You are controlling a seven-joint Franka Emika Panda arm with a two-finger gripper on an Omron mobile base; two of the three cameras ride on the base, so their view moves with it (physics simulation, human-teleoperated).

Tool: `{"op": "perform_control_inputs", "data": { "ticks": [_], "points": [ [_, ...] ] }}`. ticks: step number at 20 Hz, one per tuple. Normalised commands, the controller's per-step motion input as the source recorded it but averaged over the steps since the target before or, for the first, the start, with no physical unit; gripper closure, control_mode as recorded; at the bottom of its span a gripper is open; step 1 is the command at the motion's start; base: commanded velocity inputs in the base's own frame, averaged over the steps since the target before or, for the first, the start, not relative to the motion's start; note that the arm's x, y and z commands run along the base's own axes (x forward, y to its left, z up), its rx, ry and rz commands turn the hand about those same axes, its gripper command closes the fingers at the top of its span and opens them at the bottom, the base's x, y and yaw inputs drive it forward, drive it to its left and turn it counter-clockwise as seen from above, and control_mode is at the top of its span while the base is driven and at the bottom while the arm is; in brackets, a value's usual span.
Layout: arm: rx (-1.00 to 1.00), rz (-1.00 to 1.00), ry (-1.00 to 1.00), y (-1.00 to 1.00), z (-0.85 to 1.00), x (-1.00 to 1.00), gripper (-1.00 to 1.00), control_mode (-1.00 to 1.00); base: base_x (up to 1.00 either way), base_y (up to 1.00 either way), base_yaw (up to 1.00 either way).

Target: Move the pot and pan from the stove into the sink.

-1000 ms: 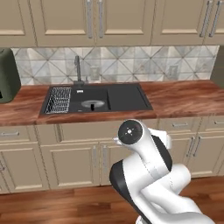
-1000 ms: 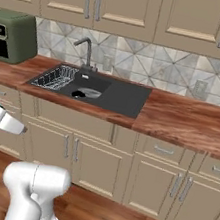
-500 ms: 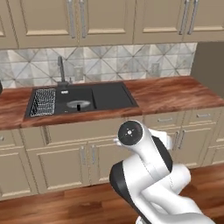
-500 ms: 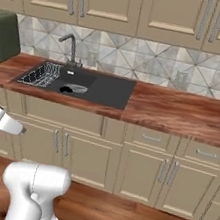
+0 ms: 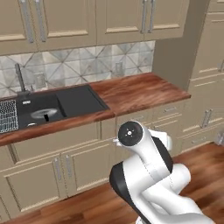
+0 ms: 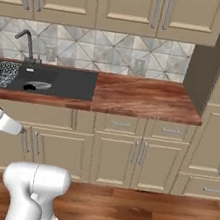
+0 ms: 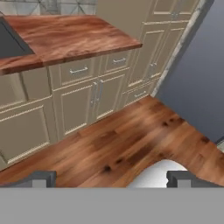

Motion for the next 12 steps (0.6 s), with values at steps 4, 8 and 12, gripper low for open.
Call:
{"op": "perform_control_inputs", "data": {
  "ticks": [4, 8, 12],
  "points": [
    [0.00, 0.00, 0.00, 0.00, 0.00, 0.00, -1.00, 1.00, 0.00, -0.09, -0.48],
    [0.00, 0.00, 0.00, 0.00, 0.00, 0.00, -1.00, 1.00, 0.00, -0.08, -0.48],
    [0.00, 0.00, 0.00, 0.00, 0.00, 0.00, -1.00, 1.00, 0.00, -0.11, -0.47]
  ]
}}
